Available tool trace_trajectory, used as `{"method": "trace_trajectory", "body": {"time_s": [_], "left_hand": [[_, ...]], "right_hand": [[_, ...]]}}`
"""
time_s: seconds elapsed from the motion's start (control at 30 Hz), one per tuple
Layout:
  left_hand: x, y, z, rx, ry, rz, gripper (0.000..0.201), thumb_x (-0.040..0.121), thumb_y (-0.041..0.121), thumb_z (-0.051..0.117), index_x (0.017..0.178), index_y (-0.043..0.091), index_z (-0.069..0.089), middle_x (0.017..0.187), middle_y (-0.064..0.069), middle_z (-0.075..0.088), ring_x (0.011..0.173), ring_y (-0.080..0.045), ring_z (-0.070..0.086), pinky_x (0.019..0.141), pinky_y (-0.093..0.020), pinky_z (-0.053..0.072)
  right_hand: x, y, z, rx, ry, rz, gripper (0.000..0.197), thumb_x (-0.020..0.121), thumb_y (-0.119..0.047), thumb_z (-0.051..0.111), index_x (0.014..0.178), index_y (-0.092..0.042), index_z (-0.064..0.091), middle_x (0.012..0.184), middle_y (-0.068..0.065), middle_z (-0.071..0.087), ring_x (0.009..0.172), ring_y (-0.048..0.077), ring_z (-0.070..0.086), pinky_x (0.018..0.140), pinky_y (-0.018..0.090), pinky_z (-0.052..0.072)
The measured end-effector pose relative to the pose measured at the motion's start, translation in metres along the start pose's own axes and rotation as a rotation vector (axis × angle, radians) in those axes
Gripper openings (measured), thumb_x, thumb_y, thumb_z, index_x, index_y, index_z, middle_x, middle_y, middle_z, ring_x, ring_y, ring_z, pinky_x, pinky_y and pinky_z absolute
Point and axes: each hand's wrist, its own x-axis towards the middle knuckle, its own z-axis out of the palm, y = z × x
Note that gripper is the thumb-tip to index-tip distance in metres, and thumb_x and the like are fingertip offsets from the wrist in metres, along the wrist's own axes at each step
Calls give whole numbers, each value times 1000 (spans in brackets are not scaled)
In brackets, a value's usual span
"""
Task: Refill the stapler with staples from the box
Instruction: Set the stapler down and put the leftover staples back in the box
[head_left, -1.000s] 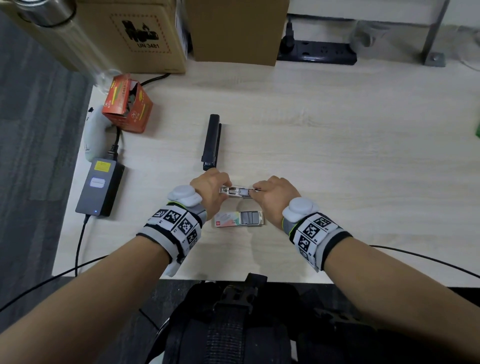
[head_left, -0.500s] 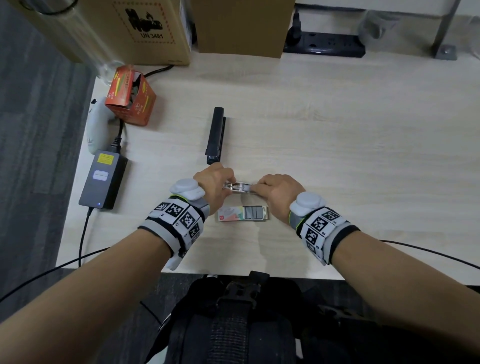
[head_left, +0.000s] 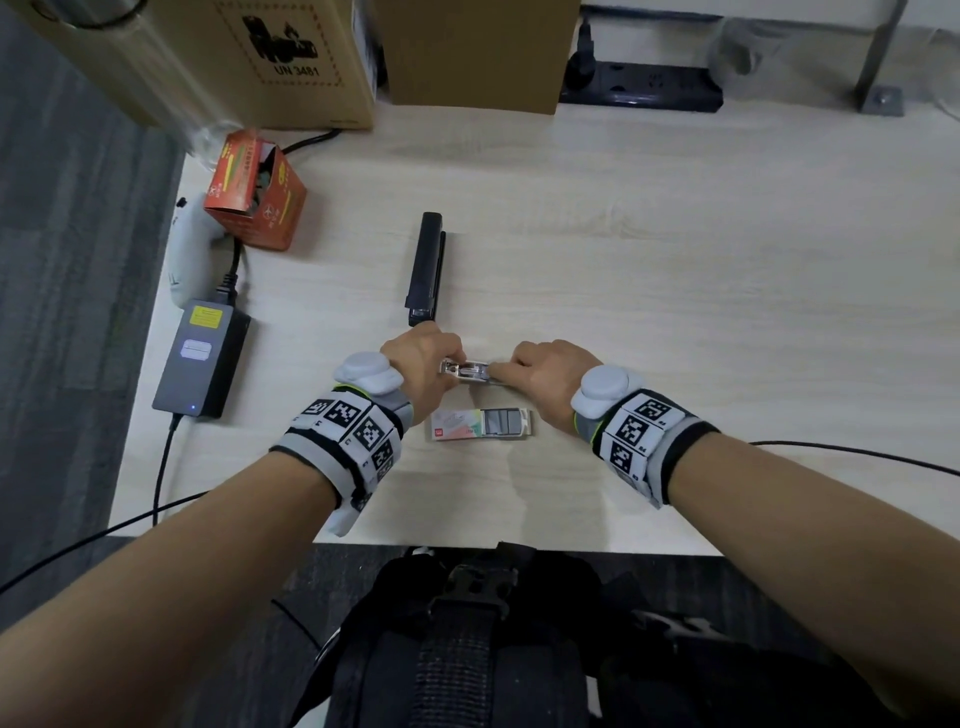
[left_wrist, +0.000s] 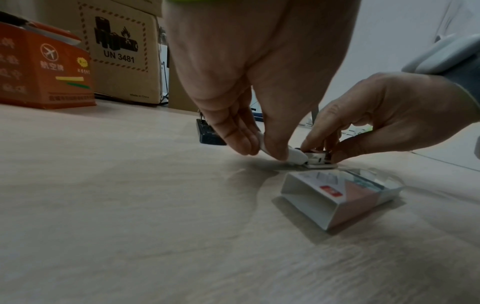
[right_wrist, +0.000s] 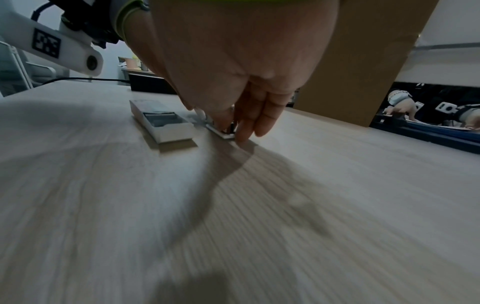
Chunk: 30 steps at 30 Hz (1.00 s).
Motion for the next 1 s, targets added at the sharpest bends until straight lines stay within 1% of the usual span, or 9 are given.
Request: {"method": "trace_trajectory", "body": {"time_s": [0.17, 0.37, 0.47, 0.57, 0.67, 0.73, 0.83, 0.93, 1.0], "left_hand": [[0, 0, -1, 6, -4, 4, 15, 82, 18, 66, 97, 20, 65, 101, -4, 55, 80, -21, 53, 69, -30, 40], [1, 1, -2, 8, 6, 6, 17, 81, 17, 67, 98, 18, 65, 102, -6, 57, 84, -25, 57, 71, -32, 44], [2, 1, -3, 15, 9, 11, 17, 81, 18, 67, 98, 19, 66, 102, -5, 57, 85, -24, 57, 73, -34, 45], [1, 0, -2, -1, 25, 14, 17, 81, 18, 68, 98, 19, 67, 101, -5, 58, 84, -24, 58, 71, -31, 43], [0, -2, -2, -9, 29, 15, 17, 81, 19, 68, 97, 20, 67, 100, -4, 58, 82, -23, 57, 69, -30, 42], [0, -2, -2, -7, 26, 16, 17, 81, 19, 67, 98, 20, 67, 100, -4, 58, 81, -22, 56, 69, -29, 41], [1, -2, -2, -2, 23, 18, 17, 81, 20, 67, 98, 20, 67, 100, -3, 57, 82, -22, 56, 69, -29, 40], [1, -2, -4, -2, 22, 16, 17, 81, 20, 67, 99, 20, 67, 100, -3, 57, 81, -22, 58, 71, -31, 44], [2, -1, -4, 4, 15, 21, 18, 82, 20, 67, 99, 20, 67, 101, -3, 57, 82, -22, 58, 72, -32, 45]], "right_hand": [[0, -1, 0, -14, -37, 6, 55, 88, -4, 46, 139, -22, 35, 118, 13, 53, 89, 35, 56, 71, 39, 48], [6, 1, -3, 33, -84, 65, 50, 85, 2, 46, 130, -19, 40, 116, 11, 53, 89, 33, 57, 63, 34, 39], [6, 2, 0, 9, -74, 54, 49, 86, -1, 46, 132, -20, 43, 120, 9, 54, 92, 33, 58, 68, 35, 47], [4, 3, 1, 27, -57, 35, 55, 89, -4, 47, 138, -28, 38, 133, 6, 51, 101, 35, 56, 78, 40, 52], [0, 5, 4, 63, -23, 17, 64, 89, -1, 48, 142, -32, 33, 134, 6, 51, 102, 37, 53, 77, 44, 53], [-2, 4, 7, 116, 27, 26, 58, 89, 0, 51, 139, -27, 41, 130, 8, 56, 98, 37, 54, 75, 44, 53], [-5, 4, 9, 196, 106, 112, 30, 94, -12, 49, 122, -18, 55, 114, 7, 65, 93, 33, 56, 76, 39, 49], [-10, 6, 10, 378, 203, 251, 30, 94, -24, 53, 123, -18, 57, 111, 7, 66, 102, 32, 55, 85, 37, 45], [-10, 7, 12, 368, 195, 261, 23, 93, -27, 54, 112, -17, 62, 103, 8, 65, 97, 32, 55, 80, 37, 45]]}}
